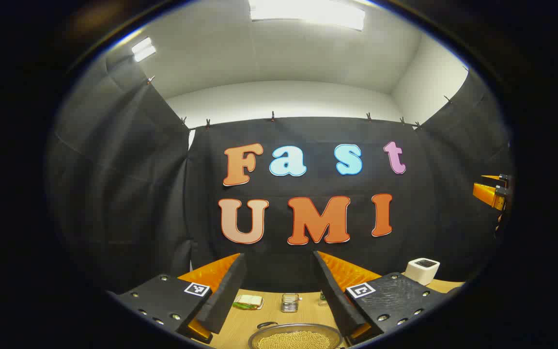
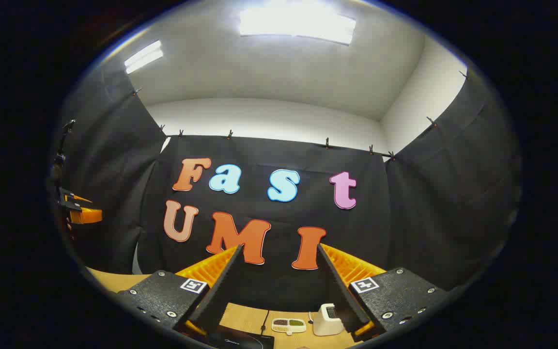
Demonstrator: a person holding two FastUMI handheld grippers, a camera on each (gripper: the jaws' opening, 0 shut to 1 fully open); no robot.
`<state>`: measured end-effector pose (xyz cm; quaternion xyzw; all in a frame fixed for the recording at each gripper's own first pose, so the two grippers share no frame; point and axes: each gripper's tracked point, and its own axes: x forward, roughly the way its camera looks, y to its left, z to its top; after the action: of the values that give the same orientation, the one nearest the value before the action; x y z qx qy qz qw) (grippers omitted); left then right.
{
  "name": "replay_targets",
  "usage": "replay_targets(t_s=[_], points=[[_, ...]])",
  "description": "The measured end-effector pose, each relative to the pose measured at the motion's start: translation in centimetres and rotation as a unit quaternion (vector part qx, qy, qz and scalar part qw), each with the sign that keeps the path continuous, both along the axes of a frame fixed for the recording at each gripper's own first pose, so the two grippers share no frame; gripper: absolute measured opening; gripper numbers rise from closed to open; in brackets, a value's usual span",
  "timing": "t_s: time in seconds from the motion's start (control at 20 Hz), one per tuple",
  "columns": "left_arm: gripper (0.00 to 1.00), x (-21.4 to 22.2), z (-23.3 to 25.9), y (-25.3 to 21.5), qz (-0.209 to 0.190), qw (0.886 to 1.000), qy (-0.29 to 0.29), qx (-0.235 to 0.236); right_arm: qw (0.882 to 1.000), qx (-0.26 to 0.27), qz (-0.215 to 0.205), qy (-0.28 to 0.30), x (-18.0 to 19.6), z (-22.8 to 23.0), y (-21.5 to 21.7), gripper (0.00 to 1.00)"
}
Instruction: First push the handle of the pot to place it horizontally, then grasp the pot with both hands and set it on the induction cooktop.
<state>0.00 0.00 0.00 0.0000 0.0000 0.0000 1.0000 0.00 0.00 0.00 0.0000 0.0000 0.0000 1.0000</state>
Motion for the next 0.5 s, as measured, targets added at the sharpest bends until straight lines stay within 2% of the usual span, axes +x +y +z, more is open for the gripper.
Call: replay_targets(t_s=[0.5], points=[[0.86,0.25,-0.53,-1.01,-0.004,1.0,0.003,0.008,1.0,0.001,0.005,0.001,-0.12,-0.35,-0.31,0.92]])
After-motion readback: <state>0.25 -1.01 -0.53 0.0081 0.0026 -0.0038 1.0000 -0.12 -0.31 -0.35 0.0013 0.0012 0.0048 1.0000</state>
